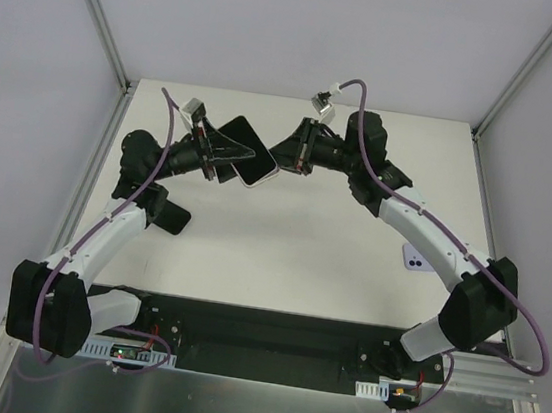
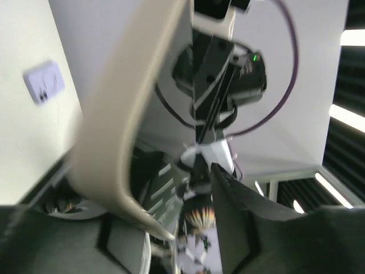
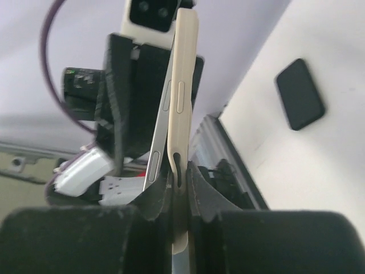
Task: Take the phone out of the phone case
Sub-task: Remove the phone case from the phone.
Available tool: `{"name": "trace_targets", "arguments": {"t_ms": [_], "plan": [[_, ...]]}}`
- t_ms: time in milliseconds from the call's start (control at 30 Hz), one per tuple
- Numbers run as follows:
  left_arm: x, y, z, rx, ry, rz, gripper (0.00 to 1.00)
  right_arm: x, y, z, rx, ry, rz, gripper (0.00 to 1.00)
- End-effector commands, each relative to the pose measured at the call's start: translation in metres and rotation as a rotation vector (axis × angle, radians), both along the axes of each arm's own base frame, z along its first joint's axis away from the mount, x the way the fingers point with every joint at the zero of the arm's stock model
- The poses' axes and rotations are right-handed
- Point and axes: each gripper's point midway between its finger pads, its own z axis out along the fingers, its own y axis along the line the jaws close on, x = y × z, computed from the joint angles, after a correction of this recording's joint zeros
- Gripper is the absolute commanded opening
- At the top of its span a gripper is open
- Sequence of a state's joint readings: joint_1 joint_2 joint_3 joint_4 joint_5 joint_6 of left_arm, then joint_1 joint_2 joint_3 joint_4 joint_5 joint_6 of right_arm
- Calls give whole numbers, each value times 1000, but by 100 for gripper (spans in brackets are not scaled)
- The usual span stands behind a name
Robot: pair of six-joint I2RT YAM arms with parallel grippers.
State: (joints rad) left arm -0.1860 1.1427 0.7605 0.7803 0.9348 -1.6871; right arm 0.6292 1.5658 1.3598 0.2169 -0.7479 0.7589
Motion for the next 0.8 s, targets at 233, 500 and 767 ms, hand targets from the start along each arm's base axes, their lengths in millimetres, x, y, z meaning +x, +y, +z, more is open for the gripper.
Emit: {"name": "trace_targets", "arguments": {"t_ms": [233, 500, 767], "plan": [[-57, -13, -14, 100, -141, -246, 99, 39, -96, -56, -405, -146, -454, 1], [-33, -11, -102, 240, 149, -153, 99, 41, -161, -106, -841, -233, -666, 1], [-14, -47, -175, 426, 268, -194, 95, 21, -133, -163, -1016, -256, -565, 1]]}}
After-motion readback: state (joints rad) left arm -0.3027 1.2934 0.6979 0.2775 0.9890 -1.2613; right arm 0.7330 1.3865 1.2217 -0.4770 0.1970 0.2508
